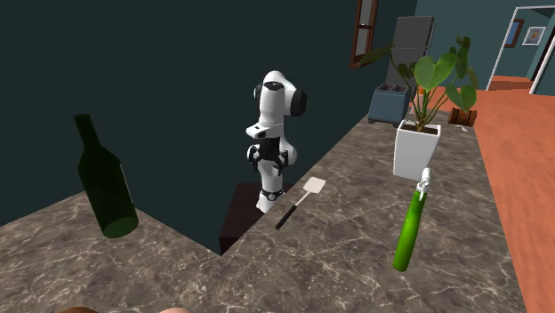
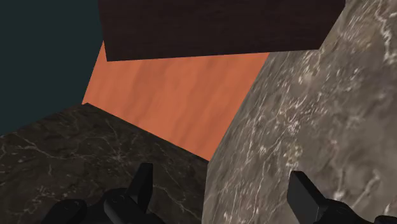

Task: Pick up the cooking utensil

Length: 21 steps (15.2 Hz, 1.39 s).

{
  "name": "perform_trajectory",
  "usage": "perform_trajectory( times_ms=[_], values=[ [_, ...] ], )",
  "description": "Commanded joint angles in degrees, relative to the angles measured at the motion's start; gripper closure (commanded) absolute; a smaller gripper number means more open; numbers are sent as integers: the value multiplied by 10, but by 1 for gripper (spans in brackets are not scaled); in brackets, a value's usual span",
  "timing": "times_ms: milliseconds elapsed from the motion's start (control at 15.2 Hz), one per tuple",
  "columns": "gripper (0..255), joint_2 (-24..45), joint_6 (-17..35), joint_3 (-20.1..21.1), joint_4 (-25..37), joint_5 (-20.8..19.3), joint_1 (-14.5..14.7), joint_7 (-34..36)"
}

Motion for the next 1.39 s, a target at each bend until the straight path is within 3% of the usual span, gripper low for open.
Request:
perform_trajectory(
  times_ms=[0,528,1122,1320],
  values=[
    [0,0,0,0,0,0,0,0],
    [0,152,21,77,140,44,-17,157],
    [0,343,7,142,356,32,-41,333],
    [0,351,20,145,352,30,-41,343]
  ],
)
